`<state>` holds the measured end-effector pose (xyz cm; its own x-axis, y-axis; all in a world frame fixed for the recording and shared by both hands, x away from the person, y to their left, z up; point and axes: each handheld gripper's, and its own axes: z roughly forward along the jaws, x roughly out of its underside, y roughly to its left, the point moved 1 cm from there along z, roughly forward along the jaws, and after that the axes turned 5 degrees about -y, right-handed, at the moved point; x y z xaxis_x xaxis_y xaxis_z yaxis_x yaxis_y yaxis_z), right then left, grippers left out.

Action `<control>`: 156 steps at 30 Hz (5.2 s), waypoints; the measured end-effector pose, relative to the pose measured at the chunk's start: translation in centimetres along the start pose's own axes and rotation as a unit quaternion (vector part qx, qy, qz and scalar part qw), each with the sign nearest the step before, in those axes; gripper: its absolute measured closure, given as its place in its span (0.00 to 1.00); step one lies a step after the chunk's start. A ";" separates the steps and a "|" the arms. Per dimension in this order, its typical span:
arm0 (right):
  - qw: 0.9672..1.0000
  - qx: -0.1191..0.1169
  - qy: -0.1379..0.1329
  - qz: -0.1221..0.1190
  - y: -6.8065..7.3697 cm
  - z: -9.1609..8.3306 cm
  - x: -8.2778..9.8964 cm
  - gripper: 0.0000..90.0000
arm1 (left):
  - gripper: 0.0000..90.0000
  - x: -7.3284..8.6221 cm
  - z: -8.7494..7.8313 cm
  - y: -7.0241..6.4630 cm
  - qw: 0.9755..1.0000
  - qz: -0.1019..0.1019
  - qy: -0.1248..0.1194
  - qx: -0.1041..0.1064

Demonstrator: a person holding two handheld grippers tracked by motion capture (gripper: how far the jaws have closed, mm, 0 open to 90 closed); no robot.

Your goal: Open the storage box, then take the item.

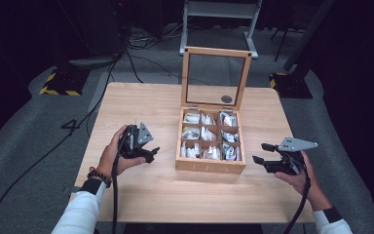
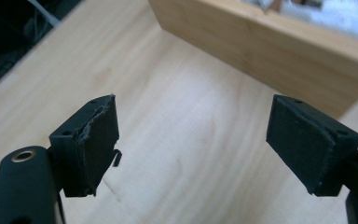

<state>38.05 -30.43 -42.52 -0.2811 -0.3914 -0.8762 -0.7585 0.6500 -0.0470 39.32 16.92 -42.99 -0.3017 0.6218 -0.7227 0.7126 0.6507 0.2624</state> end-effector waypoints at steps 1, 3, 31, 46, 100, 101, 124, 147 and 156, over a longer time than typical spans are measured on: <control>1.000 -0.001 -0.002 -0.003 0.2 0.1 -0.4 0.43 | 0.19 0.7 0.0 -0.4 1.000 -0.003 -0.001 0.002; 1.000 -0.010 -0.012 -0.005 0.8 0.4 -1.5 0.46 | 0.19 1.6 -0.2 -0.8 1.000 -0.001 0.003 0.004; 0.979 -0.120 0.104 -0.125 6.2 11.6 -6.9 0.63 | 0.20 9.5 -0.4 -3.1 0.994 -0.083 0.024 0.062; 0.967 -0.115 0.150 -0.170 6.6 14.5 -6.4 0.75 | 0.19 10.5 -0.1 -2.5 0.990 -0.110 -0.002 0.087; 0.984 -0.121 0.014 -0.133 4.7 10.4 -7.6 1.00 | 0.18 10.5 -0.1 -2.4 0.990 -0.110 0.000 0.088; 0.984 -0.118 0.010 -0.130 4.5 10.2 -7.6 1.00 | 0.18 10.5 -0.1 -2.4 0.990 -0.110 0.000 0.088; 0.989 -0.100 -0.058 -0.097 3.5 5.2 -8.4 1.00 | 0.18 10.5 -0.1 -2.4 0.990 -0.110 -0.001 0.087; 0.979 -0.147 -0.059 -0.127 8.5 2.5 -6.8 1.00 | 0.17 10.4 -0.1 -2.4 0.990 -0.110 0.001 0.086; 0.976 -0.163 -0.037 -0.140 10.3 2.9 -5.2 1.00 | 0.17 10.4 -0.1 -2.4 0.990 -0.110 0.001 0.085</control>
<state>33.41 -19.74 -39.82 -0.0022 -0.4681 -0.8837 -0.9500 0.2770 -0.1444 34.39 21.85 -51.12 -0.4623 0.4742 -0.7493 0.7264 0.6872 -0.0133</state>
